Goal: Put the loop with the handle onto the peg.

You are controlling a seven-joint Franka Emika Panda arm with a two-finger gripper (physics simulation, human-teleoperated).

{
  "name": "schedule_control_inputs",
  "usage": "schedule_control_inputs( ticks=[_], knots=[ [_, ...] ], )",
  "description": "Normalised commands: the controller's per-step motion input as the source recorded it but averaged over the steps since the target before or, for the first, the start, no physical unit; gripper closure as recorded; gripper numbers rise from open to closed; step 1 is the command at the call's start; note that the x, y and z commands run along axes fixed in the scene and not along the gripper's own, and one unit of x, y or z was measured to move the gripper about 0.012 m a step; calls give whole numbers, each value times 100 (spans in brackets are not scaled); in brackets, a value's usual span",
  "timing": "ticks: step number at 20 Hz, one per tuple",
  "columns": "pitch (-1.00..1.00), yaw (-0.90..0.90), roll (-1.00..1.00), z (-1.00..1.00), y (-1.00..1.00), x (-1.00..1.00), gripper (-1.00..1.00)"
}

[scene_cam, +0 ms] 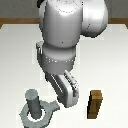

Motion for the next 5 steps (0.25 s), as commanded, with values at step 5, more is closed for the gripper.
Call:
schedule_control_inputs(
  ticks=[5],
  knots=[
    [0, 0, 0, 0, 0, 0, -100]
  ],
)
